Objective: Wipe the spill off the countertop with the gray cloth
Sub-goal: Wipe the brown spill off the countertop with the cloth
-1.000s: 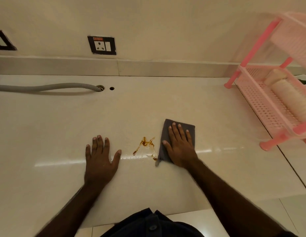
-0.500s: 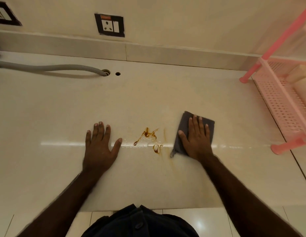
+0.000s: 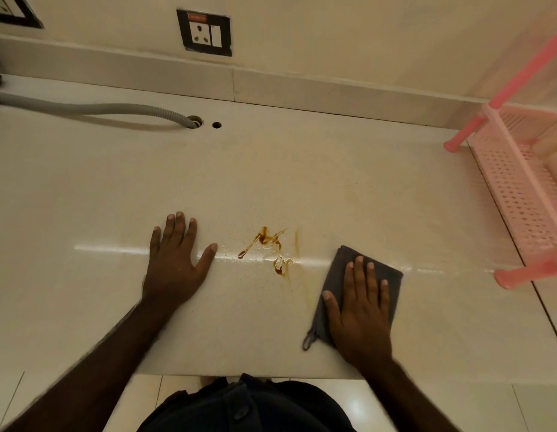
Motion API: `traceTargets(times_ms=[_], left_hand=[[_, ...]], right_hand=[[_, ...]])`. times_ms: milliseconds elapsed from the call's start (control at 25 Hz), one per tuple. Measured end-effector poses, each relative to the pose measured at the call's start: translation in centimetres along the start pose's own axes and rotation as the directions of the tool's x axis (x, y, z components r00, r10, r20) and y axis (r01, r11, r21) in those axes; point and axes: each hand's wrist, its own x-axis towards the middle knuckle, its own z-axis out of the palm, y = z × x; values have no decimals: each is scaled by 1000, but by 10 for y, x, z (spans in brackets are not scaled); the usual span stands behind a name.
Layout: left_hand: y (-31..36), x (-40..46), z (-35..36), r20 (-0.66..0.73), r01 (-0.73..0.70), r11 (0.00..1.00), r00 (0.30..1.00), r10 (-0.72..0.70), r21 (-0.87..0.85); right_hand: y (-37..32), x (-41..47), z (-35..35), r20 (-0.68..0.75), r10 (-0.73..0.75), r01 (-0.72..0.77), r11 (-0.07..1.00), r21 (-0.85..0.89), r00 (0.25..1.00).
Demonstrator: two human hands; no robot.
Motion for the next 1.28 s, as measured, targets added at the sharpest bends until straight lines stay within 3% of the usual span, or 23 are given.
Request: traceTargets(times_ms=[240, 560, 720, 880, 960, 1160, 1280], left_hand=[[1, 1, -2, 11, 2, 1000, 1000, -2, 0], [-4, 2, 2, 8, -8, 1000, 1000, 8, 14], [-4, 2, 3, -4, -7, 1000, 1000, 7, 13], [-4, 3, 3, 3, -2, 1000, 1000, 2, 2], [-6, 4, 5, 16, 0, 1000, 1000, 0, 0], [-6, 4, 5, 7, -1, 1000, 1000, 1, -14], [-5, 4, 5, 16, -5, 1000, 1000, 5, -11]], right_hand=[[-82, -3, 18, 7, -107, 106, 993, 49, 994], [-24, 79, -10, 2, 43, -43, 999, 15, 999], [-67, 145, -16, 33, -135, 134, 990, 29, 990], [-54, 135, -12, 35, -341, 341, 940, 9, 939], [-24, 119, -12, 13, -302, 302, 953, 12, 953], [18, 63, -8, -16, -10, 10, 1000, -4, 1000], [-7, 16, 3, -22, -15, 15, 1000, -4, 1000]])
